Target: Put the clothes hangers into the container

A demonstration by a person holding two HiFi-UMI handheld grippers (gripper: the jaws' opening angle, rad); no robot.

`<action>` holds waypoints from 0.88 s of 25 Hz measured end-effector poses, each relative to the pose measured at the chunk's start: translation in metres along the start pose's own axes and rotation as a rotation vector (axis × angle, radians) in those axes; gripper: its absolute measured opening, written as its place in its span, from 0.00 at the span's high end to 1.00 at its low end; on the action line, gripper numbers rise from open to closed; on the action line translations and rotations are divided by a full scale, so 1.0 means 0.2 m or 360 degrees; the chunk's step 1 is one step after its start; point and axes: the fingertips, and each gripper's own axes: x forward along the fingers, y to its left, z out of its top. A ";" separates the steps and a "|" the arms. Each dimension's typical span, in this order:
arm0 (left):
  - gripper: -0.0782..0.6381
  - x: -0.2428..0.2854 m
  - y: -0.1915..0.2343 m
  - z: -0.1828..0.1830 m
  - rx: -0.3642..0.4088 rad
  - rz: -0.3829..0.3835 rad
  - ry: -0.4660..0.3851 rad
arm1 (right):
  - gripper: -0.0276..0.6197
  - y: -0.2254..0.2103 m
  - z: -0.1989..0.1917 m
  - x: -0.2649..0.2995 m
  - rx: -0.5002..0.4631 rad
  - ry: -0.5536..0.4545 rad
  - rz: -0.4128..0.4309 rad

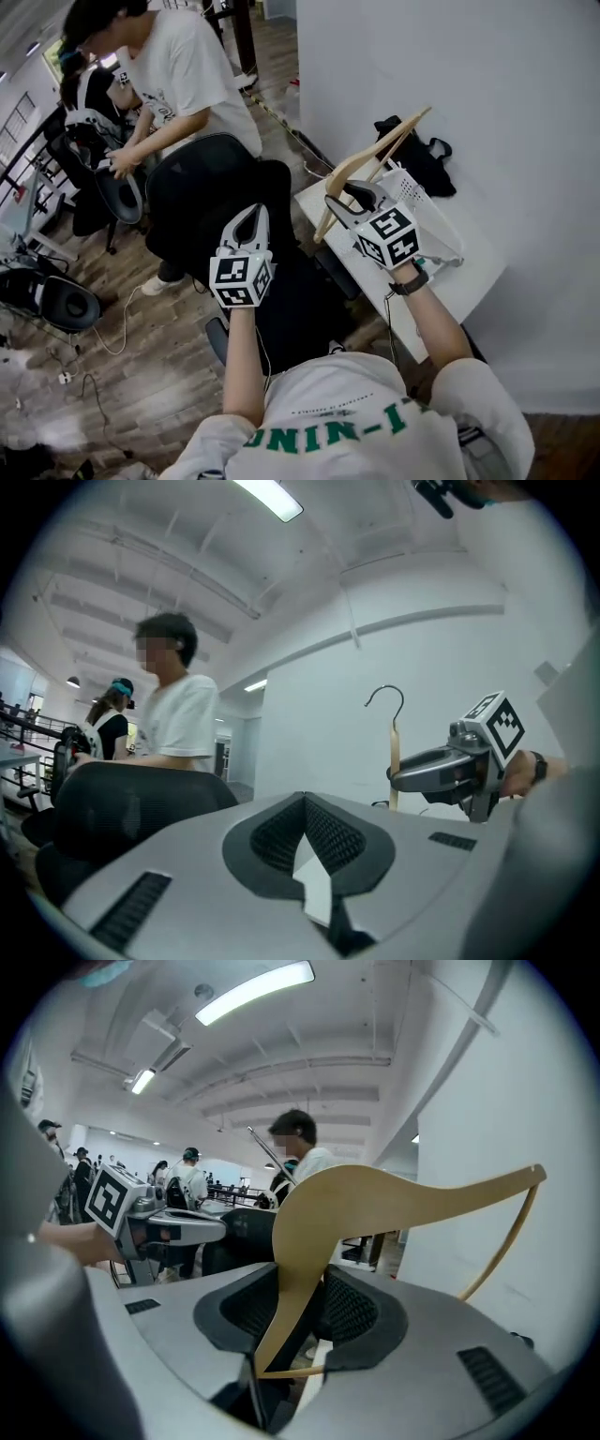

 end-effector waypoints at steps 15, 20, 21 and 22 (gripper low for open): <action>0.88 0.49 -0.78 -0.06 0.0008 -0.0530 0.0058 | 0.70 -0.81 -0.60 -0.51 0.0079 0.0531 -0.0507; 0.88 0.53 -0.80 -0.13 -0.0011 -0.0568 0.0109 | 0.70 -0.81 -0.89 -0.43 0.0189 0.0755 -0.0452; 0.88 0.54 -0.80 -0.15 -0.0015 -0.0566 0.0121 | 0.70 -0.81 -0.95 -0.40 0.0203 0.0799 -0.0433; 0.88 0.54 -0.79 -0.16 -0.0019 -0.0563 0.0132 | 0.70 -0.80 -1.01 -0.37 0.0222 0.0839 -0.0415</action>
